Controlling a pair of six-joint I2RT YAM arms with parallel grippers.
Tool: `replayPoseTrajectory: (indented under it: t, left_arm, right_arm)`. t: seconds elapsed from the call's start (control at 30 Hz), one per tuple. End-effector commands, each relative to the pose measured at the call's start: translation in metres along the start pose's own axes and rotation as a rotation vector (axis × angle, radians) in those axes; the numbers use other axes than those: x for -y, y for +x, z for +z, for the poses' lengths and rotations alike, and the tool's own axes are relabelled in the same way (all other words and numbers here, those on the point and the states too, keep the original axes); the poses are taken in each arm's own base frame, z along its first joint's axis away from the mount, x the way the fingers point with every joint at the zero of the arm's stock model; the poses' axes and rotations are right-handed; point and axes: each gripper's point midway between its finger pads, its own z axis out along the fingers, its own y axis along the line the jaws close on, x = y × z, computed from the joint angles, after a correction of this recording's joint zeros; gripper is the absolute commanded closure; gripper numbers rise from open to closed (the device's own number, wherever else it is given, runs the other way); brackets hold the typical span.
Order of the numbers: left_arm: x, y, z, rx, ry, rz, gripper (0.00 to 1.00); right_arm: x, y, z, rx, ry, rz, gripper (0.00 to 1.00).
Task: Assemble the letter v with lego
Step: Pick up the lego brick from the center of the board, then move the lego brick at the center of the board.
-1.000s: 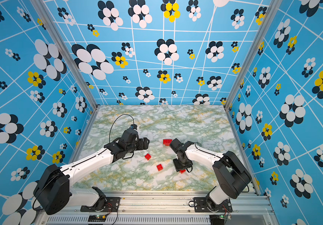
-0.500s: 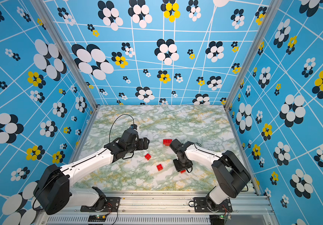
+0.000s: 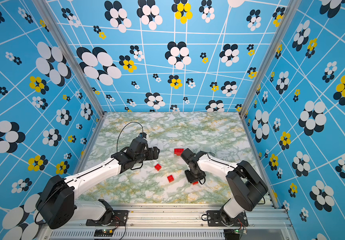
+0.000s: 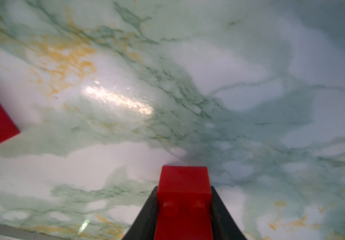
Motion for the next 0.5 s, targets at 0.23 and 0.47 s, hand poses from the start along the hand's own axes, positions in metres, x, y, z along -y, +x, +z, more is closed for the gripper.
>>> replayPoseTrajectory:
  t: [0.23, 0.47]
  left_arm:
    - [0.055, 0.002, 0.02, -0.079, 0.278, -0.046, 0.22]
    - [0.074, 0.005, 0.043, -0.143, 0.503, -0.172, 0.37]
  right_arm:
    - [0.016, -0.04, -0.058, 0.145, 0.049, -0.076, 0.8]
    - [0.044, -0.083, -0.094, 0.213, 0.013, -0.091, 0.88]
